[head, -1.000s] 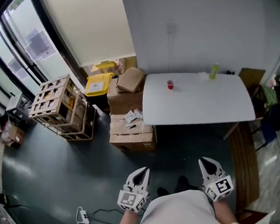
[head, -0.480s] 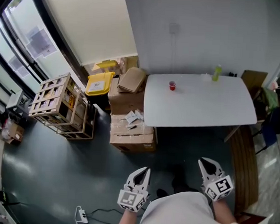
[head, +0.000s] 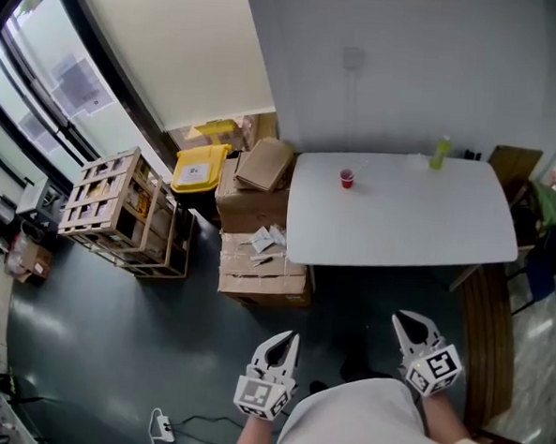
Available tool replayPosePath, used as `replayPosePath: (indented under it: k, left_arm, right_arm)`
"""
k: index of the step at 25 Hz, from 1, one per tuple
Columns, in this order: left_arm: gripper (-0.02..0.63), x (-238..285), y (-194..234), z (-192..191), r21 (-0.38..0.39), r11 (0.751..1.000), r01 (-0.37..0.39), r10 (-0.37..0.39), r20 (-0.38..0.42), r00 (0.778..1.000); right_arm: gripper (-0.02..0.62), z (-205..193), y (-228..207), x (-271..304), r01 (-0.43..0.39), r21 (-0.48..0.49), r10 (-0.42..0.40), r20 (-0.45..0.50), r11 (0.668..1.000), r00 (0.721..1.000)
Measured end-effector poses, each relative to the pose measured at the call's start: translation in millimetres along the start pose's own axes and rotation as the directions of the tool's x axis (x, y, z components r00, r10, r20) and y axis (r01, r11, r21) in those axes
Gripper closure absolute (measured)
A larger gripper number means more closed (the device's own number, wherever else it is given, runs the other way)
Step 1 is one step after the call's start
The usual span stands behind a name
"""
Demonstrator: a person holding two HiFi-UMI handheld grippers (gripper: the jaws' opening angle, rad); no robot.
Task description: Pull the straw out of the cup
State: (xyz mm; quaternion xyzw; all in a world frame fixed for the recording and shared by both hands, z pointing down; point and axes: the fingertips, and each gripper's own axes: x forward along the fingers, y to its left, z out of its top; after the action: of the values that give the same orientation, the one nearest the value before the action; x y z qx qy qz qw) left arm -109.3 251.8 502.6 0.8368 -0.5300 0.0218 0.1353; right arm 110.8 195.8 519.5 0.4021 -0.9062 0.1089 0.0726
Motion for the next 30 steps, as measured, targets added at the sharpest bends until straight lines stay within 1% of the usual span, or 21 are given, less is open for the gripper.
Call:
replayPosePath:
  k: [9,12,16,21,26,30]
  left_arm:
    - [0.604,59.2,13.9,12.3,0.007,0.999,-0.032,0.032,0.0,0.999]
    - [0.604,80.2,17.5,15.4,0.007,0.999,-0.044,0.044,0.007,0.999]
    - [0.604,110.4,20.4,22.6,-0.014,0.998,-0.06,0.06,0.006,0.998]
    - [0.604,143.2,21.3,29.7,-0.013,0.997,-0.075,0.075,0.013,0.997]
    - [0.604,166.1,17.8,30.5,-0.027,0.996,-0.084,0.084,0.012,0.996]
    - [0.604,177.2,18.6,32.8,-0.031,0.996,-0.089,0.089,0.0,0.996]
  right_arm:
    - [0.554,20.0,-52.4,43.8,-0.029,0.009,0.029,-0.006,1.0,1.0]
    - [0.554,22.4,-70.9,55.7,-0.043,0.013,0.043,-0.017,0.999,0.999]
    - [0.554,21.0,-97.6,71.0,-0.068,0.009,0.068,-0.03,0.998,0.997]
    - [0.554,24.5,-126.4,87.0,-0.089,-0.002,0.089,-0.051,0.996,0.995]
    - [0.554,23.3,-148.1,95.5,-0.099,0.008,0.099,-0.068,0.995,0.993]
    - [0.554,28.1,-156.4,104.0,-0.102,0.013,0.103,-0.067,0.995,0.992]
